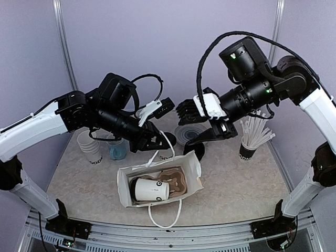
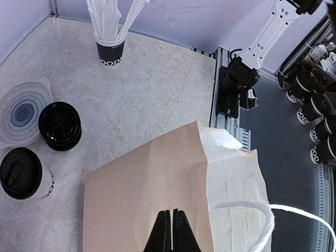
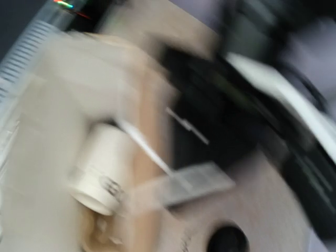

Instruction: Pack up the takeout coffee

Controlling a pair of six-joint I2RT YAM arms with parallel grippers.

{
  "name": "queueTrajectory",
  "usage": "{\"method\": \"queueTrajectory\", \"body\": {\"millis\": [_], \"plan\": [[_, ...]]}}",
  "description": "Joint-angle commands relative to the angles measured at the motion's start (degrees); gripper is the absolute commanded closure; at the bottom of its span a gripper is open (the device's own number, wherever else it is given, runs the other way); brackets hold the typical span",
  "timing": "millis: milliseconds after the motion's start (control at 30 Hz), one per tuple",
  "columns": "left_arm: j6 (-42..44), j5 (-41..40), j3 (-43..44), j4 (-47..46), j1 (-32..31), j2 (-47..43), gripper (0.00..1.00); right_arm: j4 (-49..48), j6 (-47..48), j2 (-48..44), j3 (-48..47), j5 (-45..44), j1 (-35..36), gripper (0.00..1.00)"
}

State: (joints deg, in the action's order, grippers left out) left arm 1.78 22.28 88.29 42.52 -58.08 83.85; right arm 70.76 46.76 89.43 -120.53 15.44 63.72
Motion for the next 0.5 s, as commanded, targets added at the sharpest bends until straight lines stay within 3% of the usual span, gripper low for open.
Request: {"method": "queueTrajectory", "body": {"millis": [0, 133, 467], "plan": [[-0.5, 2.0, 2.0, -2.0, 0.7, 1.7, 1.00, 3.5, -0.8, 3.1, -0.4, -0.6, 8.7, 0.56], [-1.5, 1.9, 1.9, -2.5, 1.2, 1.7, 1.00, 2.0, -2.4, 6.0, 2.8, -3.5, 12.0, 0.72], [-6.7, 4.6, -3.5, -7.3, 2.5, -3.5, 1.00, -5.0, -4.2, 12.5, 8.1, -18.6, 14.2, 0.86]]}}
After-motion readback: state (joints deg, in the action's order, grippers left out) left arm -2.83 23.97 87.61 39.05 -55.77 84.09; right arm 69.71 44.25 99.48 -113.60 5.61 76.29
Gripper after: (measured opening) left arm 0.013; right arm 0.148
